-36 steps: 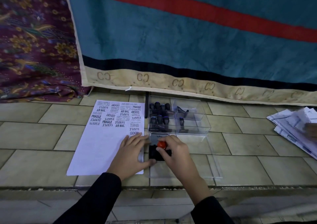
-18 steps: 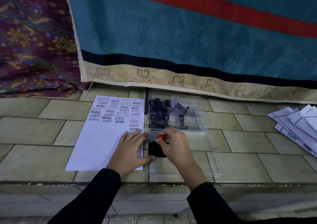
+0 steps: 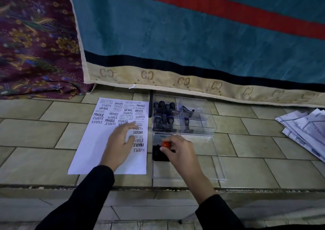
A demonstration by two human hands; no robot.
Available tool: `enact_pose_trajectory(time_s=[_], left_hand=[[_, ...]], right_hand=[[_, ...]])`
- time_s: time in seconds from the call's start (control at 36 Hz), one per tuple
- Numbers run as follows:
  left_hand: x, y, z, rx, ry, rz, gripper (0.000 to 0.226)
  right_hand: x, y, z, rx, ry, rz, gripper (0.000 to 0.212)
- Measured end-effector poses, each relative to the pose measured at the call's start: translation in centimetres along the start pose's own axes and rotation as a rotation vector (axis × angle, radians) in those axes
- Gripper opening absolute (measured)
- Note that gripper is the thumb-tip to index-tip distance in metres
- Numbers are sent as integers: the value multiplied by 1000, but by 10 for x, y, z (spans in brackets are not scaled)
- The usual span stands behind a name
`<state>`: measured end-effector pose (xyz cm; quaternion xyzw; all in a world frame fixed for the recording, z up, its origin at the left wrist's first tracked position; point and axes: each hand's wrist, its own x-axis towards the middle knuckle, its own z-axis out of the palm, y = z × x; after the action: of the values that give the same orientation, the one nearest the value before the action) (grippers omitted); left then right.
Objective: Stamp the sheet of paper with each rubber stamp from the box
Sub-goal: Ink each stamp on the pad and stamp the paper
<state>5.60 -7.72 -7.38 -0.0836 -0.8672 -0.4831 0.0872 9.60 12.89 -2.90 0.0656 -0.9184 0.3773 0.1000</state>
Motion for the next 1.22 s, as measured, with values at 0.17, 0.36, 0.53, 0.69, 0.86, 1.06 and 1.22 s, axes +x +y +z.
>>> enact_pose_trajectory(time_s=[0.17,0.36,0.53,0.69,0.86,1.06,1.22], left_hand=[[-1,-36,-22,462,74,-79,34],[-6,-48,-23,568,41,-106,41],[-5,-50,-22,560,55,-105,41],[-5,-53,-22,569,57,-87,49],[-5,-54,-22,573,60,-84,46],[-5,-54,-21,560,58,-92,41],[-5,-53,-21,560,62,-83,41]], right_hand=[[1,-9,-1,31,-8,11,25],[3,-33,25,77,-78,-32,27],[9,-39,43,67,-134,-79,25],[9,-40,48,56,-172,-81,25],[9,-42,54,51,-175,-93,24],[8,-41,56,43,-174,-101,25],[3,-40,58,62,-148,-124,19]])
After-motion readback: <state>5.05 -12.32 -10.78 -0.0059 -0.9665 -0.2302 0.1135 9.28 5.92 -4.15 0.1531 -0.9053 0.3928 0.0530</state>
